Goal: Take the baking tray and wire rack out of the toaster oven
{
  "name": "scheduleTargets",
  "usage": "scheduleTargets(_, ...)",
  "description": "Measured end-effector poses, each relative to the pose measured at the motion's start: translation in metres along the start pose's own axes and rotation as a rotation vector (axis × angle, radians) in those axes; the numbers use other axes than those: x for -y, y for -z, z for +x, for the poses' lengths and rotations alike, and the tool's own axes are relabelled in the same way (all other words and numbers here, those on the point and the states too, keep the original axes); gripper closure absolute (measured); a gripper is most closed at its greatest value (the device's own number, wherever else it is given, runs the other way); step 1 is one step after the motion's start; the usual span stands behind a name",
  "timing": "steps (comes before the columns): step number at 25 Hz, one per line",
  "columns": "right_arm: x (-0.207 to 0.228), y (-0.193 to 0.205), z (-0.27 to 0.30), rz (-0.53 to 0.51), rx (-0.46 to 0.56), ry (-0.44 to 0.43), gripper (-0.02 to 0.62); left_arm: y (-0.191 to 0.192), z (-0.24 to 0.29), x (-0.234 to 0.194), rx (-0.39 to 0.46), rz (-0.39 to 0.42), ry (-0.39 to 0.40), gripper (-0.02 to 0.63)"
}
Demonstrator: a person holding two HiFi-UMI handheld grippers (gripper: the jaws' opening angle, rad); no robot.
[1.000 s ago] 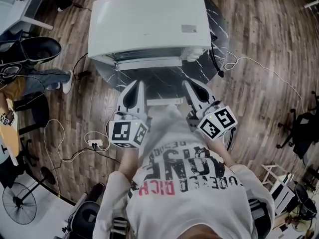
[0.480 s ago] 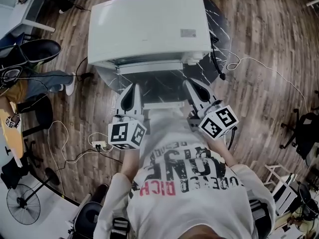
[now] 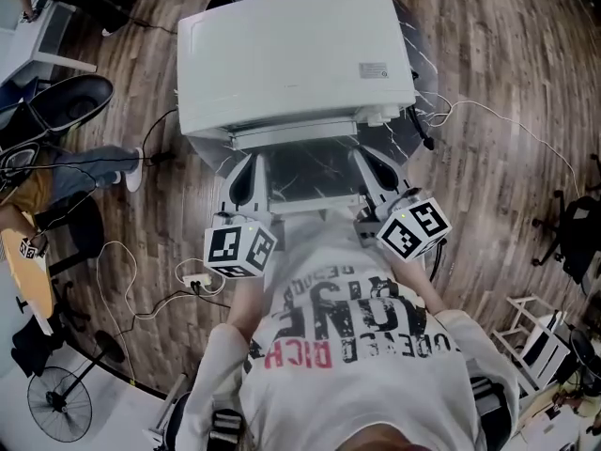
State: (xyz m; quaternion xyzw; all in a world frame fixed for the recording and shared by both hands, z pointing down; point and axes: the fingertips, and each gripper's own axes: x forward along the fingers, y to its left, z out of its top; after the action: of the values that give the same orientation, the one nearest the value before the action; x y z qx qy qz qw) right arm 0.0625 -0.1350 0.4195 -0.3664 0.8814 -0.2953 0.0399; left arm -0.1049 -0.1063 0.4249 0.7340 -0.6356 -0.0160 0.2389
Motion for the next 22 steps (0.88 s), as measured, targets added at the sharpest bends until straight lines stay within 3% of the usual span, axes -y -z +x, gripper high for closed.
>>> scheduleTargets(10,-0.024,0.014,0.018,0.030,0.021,0.060,0.592,-0.004,-0.001,-0.035,-0.048,-0.044,0.066,0.604)
scheduleTargets(22,-0.032,0.029,0.010,0.056,0.074,0.149,0.592,0.011,0.000,-0.049,-0.100,-0.066,0.149,0.604)
